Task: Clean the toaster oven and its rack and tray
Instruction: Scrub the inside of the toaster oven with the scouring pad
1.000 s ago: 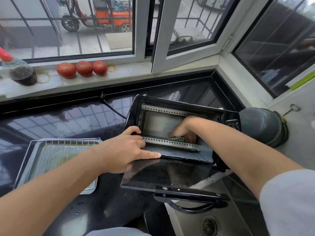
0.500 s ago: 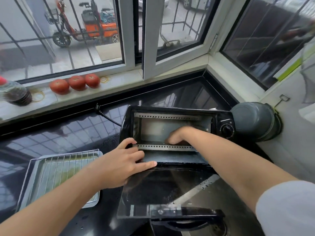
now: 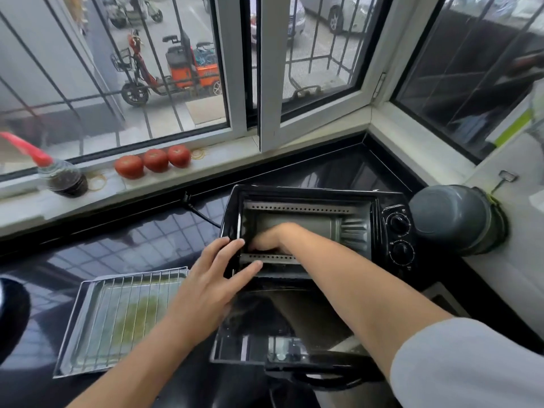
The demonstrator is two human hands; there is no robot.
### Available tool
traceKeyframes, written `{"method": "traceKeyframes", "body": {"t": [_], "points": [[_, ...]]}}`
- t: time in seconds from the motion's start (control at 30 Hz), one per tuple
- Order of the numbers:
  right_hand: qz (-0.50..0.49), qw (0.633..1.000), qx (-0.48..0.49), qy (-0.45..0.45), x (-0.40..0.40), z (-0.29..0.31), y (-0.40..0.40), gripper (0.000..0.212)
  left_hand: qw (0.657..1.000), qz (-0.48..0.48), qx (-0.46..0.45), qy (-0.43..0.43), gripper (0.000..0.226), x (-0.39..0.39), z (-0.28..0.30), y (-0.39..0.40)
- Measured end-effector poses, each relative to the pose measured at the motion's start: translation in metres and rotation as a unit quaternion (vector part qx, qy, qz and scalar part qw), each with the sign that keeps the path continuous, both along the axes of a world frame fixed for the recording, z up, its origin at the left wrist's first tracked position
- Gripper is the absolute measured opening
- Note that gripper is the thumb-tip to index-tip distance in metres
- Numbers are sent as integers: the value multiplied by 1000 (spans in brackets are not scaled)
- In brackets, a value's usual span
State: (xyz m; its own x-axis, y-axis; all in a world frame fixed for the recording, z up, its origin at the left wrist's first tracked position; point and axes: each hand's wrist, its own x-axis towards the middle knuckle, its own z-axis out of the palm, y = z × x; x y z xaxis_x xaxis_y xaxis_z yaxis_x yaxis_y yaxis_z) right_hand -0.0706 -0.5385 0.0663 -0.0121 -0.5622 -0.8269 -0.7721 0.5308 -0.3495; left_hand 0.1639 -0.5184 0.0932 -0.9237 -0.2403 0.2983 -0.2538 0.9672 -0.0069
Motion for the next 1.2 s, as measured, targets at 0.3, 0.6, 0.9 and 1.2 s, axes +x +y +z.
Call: {"method": "traceKeyframes", "body": {"t": [0.3,0.6,0.9,1.2], "points": [[12,978,76,195,-41,-12,34,51,998,-25,-37,-53,44,4,3,-2],[60,969,34,237,-58,-26,53,42,996,38,56,-62,46,4,12,7],[12,988,-5,157,-48,-17,40,29,996,46,46,-53,61,-5,20,3],[-26,993,-60,96,-16,4,8,52,996,-6,58,-65,60,-1,5,-37]]}}
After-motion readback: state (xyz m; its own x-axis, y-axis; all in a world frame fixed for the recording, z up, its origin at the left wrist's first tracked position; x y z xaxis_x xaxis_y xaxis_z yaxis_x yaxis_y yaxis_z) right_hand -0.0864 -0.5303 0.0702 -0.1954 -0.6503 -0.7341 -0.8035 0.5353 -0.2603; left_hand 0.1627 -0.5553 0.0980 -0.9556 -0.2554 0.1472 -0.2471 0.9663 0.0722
